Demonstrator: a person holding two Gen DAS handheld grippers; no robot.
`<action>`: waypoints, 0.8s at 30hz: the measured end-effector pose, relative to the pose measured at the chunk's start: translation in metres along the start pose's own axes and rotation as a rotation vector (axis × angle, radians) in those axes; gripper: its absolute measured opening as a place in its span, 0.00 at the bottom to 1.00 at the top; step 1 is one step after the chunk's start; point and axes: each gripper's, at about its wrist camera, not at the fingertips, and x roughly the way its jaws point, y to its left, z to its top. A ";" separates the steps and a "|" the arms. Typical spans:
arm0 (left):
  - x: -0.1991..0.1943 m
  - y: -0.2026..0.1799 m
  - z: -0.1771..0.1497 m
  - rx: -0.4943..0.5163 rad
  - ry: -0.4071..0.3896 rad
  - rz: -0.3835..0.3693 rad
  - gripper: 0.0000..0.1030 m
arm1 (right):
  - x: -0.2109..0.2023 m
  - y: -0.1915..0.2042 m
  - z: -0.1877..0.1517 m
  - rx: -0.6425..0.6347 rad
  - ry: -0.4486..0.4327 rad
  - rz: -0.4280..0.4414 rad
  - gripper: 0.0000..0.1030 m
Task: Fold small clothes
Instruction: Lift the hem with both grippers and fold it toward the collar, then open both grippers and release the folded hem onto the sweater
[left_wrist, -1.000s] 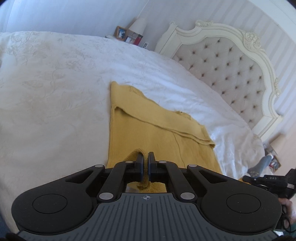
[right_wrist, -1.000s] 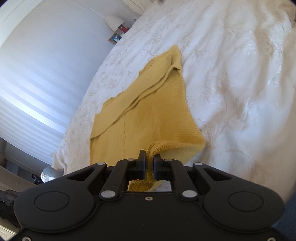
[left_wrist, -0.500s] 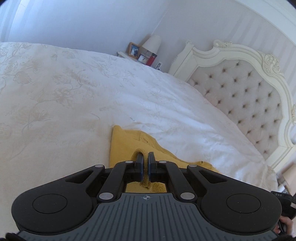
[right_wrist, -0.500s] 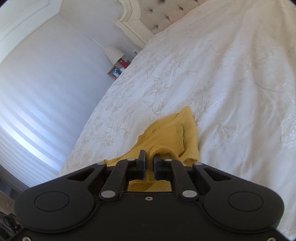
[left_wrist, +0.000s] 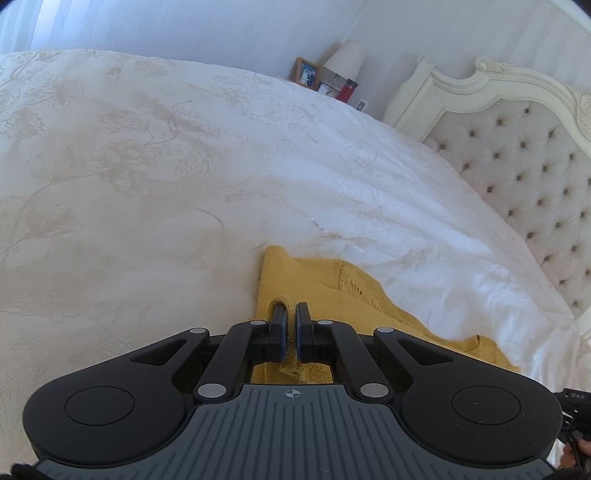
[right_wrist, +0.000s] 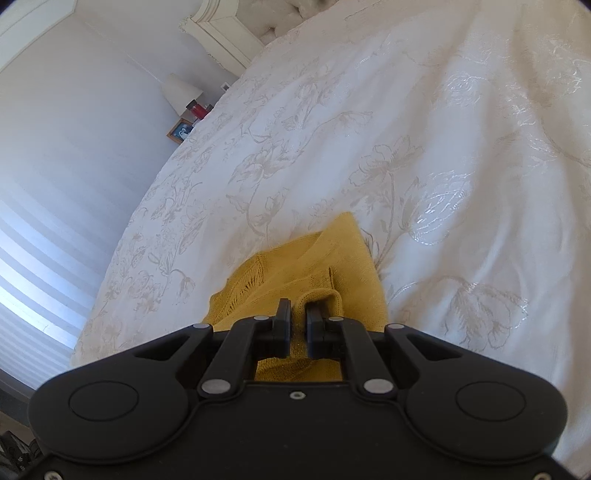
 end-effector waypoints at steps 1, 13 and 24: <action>0.004 0.001 0.000 0.000 0.007 0.004 0.06 | 0.000 -0.001 0.001 -0.001 -0.002 0.001 0.15; -0.019 -0.013 0.014 0.154 -0.140 0.106 0.50 | -0.030 0.009 0.009 -0.100 -0.158 -0.063 0.48; -0.037 -0.083 -0.075 0.586 -0.014 -0.006 0.52 | -0.022 0.082 -0.063 -0.572 -0.045 -0.108 0.48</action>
